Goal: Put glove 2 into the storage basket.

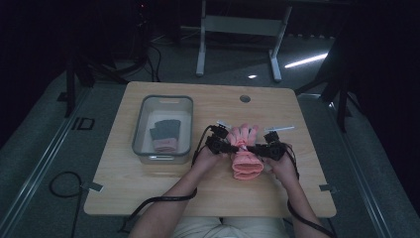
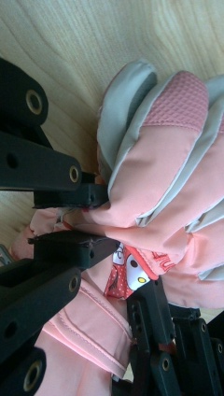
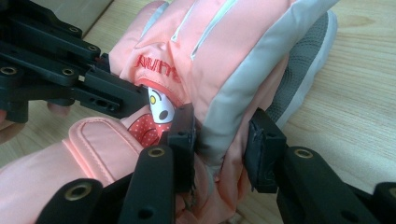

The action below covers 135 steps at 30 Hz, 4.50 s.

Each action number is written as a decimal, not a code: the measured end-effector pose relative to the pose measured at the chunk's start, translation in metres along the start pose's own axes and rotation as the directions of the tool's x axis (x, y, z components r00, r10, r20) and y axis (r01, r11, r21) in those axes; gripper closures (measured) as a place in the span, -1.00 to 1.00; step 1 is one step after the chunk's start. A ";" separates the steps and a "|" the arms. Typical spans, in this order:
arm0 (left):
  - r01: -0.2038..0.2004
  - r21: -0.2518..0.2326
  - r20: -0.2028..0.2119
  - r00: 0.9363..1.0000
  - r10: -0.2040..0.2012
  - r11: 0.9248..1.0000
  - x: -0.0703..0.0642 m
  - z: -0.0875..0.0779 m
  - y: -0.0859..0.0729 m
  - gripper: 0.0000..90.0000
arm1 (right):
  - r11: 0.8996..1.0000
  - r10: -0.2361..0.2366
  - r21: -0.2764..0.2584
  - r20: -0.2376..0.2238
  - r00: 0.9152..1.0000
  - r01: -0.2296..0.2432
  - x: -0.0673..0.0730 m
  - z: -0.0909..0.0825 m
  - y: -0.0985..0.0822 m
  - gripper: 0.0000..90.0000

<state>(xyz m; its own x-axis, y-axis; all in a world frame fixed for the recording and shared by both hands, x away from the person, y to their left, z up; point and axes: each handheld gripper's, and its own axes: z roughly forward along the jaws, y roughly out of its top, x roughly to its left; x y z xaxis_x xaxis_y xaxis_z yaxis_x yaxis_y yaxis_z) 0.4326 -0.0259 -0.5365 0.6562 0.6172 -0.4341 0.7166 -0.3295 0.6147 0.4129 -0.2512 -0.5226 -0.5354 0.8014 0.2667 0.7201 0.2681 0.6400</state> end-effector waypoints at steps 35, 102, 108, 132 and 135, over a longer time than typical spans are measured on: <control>-0.083 -0.126 -0.126 0.990 0.067 0.989 -0.020 -0.120 0.035 0.77 | 0.981 -0.122 -0.152 -0.023 0.992 0.117 0.071 -0.039 0.075 0.52; 0.169 -0.111 -0.341 0.919 -0.198 0.979 0.123 -0.214 -0.037 0.76 | 0.957 -0.270 0.062 -0.152 0.951 0.282 0.192 0.140 0.161 0.52; 0.195 -0.086 -0.347 0.913 -0.213 0.977 0.134 -0.205 -0.039 0.76 | 0.957 -0.260 0.099 -0.122 0.958 0.272 0.190 0.153 0.158 0.49; 0.191 -0.011 -0.493 0.853 -0.172 0.981 0.134 -0.192 -0.038 0.48 | 0.933 -0.310 0.178 -0.038 0.950 0.312 0.186 0.169 0.165 0.28; 0.193 -0.036 -0.503 0.844 -0.185 0.980 0.134 -0.195 -0.039 0.32 | 0.935 -0.303 0.179 -0.042 0.952 0.306 0.185 0.169 0.169 0.14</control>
<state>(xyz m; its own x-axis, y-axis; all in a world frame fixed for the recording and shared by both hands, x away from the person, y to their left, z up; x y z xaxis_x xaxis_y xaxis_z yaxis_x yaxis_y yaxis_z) 0.4464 0.2086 -0.4900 0.3024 0.9415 -0.1490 0.8209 -0.1778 0.5427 0.5094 0.0327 -0.4868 -0.7469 0.6588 0.0902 0.5884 0.5916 0.5511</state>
